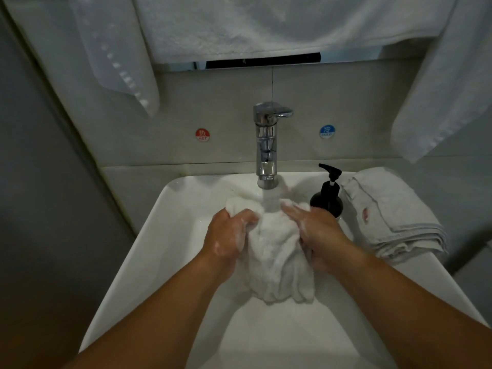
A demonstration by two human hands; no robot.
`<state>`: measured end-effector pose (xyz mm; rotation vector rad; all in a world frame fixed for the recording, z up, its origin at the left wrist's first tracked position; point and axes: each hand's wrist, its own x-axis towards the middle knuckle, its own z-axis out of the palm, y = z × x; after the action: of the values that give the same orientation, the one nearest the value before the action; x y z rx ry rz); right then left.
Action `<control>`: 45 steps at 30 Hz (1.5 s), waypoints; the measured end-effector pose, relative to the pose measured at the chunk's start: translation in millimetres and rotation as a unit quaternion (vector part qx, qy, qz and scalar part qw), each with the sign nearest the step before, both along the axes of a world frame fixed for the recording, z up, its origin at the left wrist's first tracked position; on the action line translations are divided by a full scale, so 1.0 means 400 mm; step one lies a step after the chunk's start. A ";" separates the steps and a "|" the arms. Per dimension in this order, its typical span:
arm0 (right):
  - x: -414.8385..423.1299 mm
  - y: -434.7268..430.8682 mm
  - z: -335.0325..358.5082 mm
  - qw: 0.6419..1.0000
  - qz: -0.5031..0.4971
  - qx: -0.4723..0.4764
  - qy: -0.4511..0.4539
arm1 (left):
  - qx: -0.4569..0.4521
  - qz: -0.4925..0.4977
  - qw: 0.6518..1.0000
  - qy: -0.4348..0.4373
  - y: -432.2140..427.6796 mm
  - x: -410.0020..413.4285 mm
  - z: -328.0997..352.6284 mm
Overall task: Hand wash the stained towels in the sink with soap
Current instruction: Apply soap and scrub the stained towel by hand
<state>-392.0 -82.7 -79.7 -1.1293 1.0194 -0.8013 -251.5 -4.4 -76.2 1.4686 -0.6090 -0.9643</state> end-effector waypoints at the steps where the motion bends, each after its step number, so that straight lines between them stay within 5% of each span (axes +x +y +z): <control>1: 0.007 0.004 0.005 0.997 -0.025 -0.074 0.024 | 0.010 0.020 1.000 -0.017 -0.002 0.000 0.000; 5: 0.035 0.067 0.016 0.927 -0.021 -0.317 0.201 | 0.035 0.060 0.978 -0.196 0.005 -0.036 0.000; 9: 0.062 0.106 0.012 0.885 0.022 -0.409 0.219 | 0.058 0.079 0.971 -0.218 -0.002 -0.028 0.002; 13: 0.050 0.024 0.005 0.909 -0.039 -0.314 0.272 | -0.009 -0.007 0.961 -0.275 0.017 -0.073 0.005; 17: 0.029 0.067 -0.006 0.875 0.082 -0.310 0.363 | 0.040 0.045 0.963 -0.261 -0.017 -0.046 -0.013; 20: 0.047 0.117 0.013 0.871 0.092 -0.363 0.318 | 0.101 0.049 0.969 -0.219 -0.017 -0.025 -0.040; 23: 0.054 0.059 0.032 0.900 -0.012 -0.323 0.293 | 0.027 0.008 0.968 -0.249 0.016 -0.072 -0.018; 27: 0.027 0.059 0.044 0.838 0.081 -0.333 0.425 | -0.008 0.040 0.962 -0.271 -0.001 -0.087 0.007; 31: 0.041 0.124 0.022 0.880 0.094 -0.328 0.331 | 0.097 0.026 0.977 -0.186 -0.014 -0.042 -0.038; 35: 0.049 0.033 0.020 0.902 -0.032 -0.314 0.296 | 0.003 0.009 0.977 -0.213 0.018 -0.081 0.000; 37: 0.039 0.018 0.013 0.894 -0.006 -0.291 0.341 | -0.051 0.036 0.969 -0.240 0.020 -0.091 0.028; 39: 0.037 0.051 -0.005 0.865 0.064 -0.301 0.396 | -0.031 0.066 0.971 -0.227 -0.001 -0.076 0.021; 41: 0.041 0.096 -0.003 0.868 0.078 -0.335 0.359 | 0.035 0.075 0.979 -0.186 -0.014 -0.051 0.000; 45: 0.057 0.051 0.024 0.899 -0.028 -0.344 0.270 | 0.041 0.005 0.990 -0.136 0.008 -0.066 -0.016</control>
<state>-369.1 -62.3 -70.1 -2.0175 1.2642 -0.9517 -277.9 -1.2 -82.4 1.6898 -0.7667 -0.7947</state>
